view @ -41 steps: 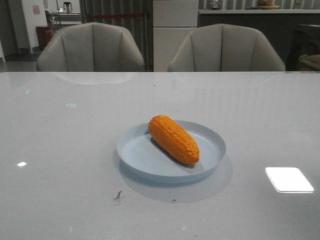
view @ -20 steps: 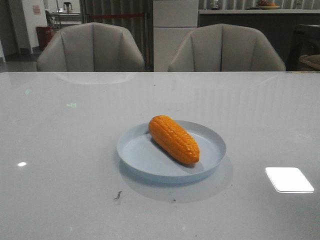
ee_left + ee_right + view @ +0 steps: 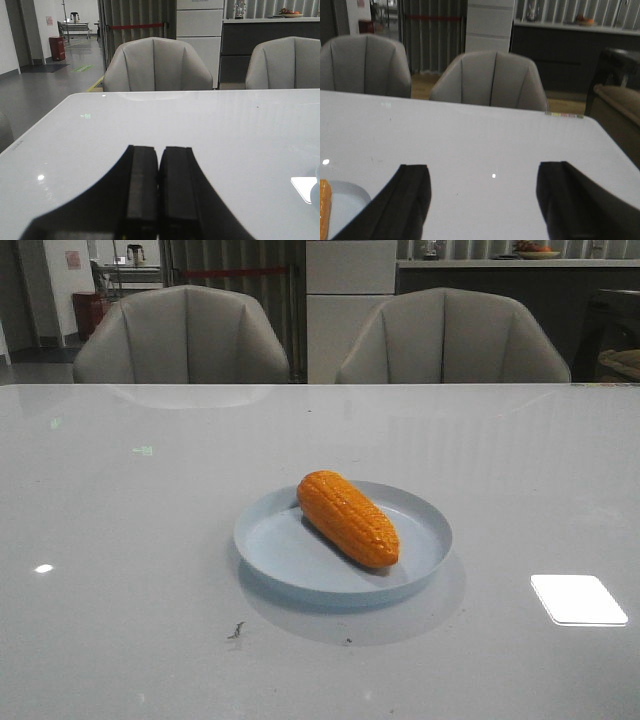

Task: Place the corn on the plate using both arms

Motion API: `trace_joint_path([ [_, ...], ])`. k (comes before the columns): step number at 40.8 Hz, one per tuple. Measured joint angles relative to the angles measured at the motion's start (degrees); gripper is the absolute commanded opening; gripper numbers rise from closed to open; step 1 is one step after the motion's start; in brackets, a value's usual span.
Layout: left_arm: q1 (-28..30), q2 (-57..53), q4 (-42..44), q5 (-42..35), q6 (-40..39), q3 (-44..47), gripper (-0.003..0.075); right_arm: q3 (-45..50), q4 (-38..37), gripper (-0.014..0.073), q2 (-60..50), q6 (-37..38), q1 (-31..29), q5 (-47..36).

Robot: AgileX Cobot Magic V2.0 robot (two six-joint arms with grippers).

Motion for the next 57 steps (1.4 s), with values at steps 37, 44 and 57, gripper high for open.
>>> trace_joint_path([
  [37, 0.0, 0.0, 0.0, 0.0, 0.0, 0.0, 0.0094, 11.2, 8.1, 0.0059, -11.4, 0.2, 0.0, 13.8],
  [44, 0.0, 0.0, 0.0, 0.0, 0.0, 0.0, 0.0094, 11.2, 8.1, 0.0059, -11.4, 0.2, 0.0, 13.8],
  [57, 0.0, 0.0, 0.0, 0.0, 0.1, 0.0, 0.0094, 11.2, 8.2, 0.0059, -11.4, 0.2, 0.0, 13.8],
])
